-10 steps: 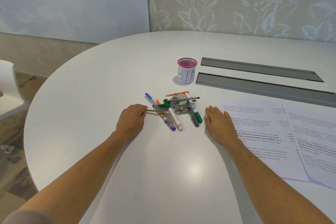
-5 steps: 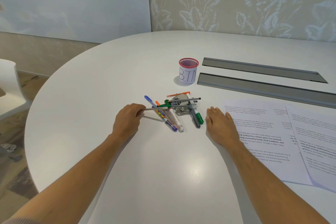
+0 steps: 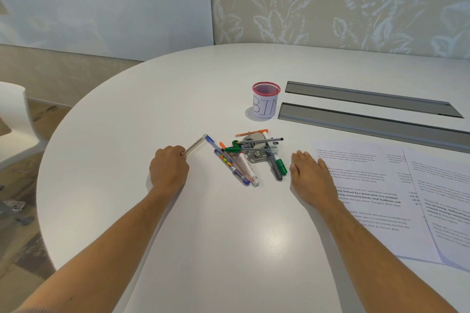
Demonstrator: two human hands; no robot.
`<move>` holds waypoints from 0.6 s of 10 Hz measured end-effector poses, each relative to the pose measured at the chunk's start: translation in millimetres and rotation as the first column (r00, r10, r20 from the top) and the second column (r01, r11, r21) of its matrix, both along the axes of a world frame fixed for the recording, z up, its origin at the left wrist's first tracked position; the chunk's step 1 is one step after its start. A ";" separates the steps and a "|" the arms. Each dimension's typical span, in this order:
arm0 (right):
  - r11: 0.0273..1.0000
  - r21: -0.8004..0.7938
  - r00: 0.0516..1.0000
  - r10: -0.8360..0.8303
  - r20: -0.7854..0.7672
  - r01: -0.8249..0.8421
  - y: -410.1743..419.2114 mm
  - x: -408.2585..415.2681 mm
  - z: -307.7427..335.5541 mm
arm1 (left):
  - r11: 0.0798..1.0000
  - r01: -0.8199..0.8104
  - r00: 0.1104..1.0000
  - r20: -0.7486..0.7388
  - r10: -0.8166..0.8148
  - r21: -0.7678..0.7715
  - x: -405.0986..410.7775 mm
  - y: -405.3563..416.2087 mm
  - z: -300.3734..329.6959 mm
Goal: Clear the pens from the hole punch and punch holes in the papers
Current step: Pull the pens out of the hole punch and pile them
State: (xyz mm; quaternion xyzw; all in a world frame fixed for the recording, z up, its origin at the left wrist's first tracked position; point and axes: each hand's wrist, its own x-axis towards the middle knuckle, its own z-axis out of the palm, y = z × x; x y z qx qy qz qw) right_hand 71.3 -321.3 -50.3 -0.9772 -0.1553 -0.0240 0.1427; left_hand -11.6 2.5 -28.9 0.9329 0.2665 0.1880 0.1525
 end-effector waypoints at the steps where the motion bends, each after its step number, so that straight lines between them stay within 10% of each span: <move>1: 1.000 0.002 1.000 -0.001 0.001 0.001 0.2 -0.1 0.0 | 1.000 -0.022 0.999 -0.030 0.022 0.002 2.6 -1.6 0.3; 6: 1.000 0.018 1.000 -0.005 0.009 0.004 0.1 0.9 -1.3 | 0.995 -0.058 0.998 0.016 0.060 -0.075 8.9 -3.3 -3.9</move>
